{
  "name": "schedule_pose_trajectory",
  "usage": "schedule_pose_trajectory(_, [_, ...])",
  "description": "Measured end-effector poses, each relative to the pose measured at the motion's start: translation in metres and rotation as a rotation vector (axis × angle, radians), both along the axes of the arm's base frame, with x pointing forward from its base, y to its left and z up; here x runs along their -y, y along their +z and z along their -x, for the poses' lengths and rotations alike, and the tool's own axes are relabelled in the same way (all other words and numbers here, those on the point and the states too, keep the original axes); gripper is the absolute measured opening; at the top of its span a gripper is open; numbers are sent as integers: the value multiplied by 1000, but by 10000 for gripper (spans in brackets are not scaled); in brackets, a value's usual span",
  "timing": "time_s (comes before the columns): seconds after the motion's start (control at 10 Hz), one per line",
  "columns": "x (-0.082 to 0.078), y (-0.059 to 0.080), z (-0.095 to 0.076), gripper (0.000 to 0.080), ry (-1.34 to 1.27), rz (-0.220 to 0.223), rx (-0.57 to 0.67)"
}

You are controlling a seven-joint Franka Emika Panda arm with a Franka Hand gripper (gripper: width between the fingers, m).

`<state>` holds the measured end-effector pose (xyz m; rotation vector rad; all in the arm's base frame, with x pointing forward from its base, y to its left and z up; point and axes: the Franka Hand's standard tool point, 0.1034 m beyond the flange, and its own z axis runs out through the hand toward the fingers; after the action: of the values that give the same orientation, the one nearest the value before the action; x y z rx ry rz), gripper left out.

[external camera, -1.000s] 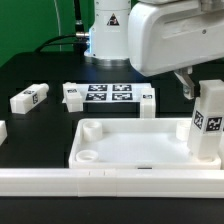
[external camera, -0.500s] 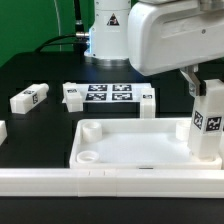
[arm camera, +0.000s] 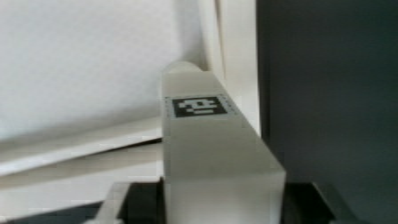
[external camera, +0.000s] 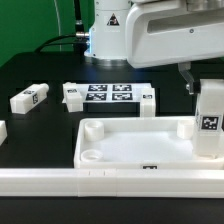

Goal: Assemble desk

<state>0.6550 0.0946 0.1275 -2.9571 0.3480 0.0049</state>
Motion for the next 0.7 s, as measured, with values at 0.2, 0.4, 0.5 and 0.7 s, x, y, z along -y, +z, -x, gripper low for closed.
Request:
schedule_pose_trajectory(0.2, [3,0,-3,295,-146,-21,2])
schedule_pose_trajectory(0.4, [3,-1,-3,297,-376,-25,-25])
schedule_pose_trajectory(0.5, [3,-1,-3,297,-459,-27,-39])
schedule_pose_trajectory(0.7, [2,-1,-3,297,-646,-31,-66])
